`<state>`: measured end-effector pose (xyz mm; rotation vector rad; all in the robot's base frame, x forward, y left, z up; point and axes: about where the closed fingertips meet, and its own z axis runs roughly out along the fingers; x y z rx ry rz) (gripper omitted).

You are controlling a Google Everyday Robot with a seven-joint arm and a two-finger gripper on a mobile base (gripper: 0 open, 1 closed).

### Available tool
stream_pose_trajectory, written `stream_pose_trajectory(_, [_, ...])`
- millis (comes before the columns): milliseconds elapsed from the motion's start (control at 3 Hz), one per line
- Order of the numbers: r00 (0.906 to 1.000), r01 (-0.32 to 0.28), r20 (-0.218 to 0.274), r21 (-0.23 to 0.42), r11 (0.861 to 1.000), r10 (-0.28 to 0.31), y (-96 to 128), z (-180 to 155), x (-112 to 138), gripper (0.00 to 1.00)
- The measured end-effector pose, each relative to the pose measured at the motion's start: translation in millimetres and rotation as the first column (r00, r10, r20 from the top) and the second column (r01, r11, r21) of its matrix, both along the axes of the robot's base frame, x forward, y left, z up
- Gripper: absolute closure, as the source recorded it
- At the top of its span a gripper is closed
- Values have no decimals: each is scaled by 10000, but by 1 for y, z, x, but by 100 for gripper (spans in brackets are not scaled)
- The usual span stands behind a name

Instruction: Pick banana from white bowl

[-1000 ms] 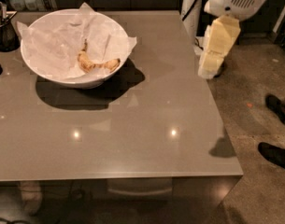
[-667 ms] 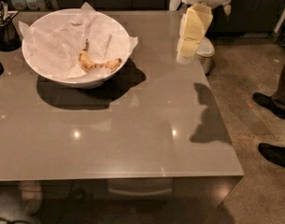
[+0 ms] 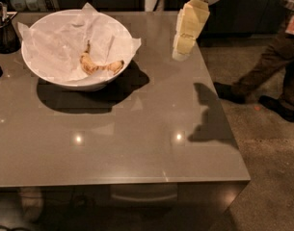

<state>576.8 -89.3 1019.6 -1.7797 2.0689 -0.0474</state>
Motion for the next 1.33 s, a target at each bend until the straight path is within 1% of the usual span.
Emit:
stream_pose_trajectory(333, [9994, -296, -202, -22, 9996, 295, 27, -7, 30, 0])
stream_pose_trajectory(667, [9943, -1045, -217, -134, 9944, 1042, 78, -15, 72, 0])
stream_pose_trajectory(1000, [9937, -1109, 192, 126, 9938, 1106, 92, -8, 83, 0])
stream_pose_trajectory(1333, [9932, -1157, 147, 460, 9922, 1151, 115, -11, 78, 0])
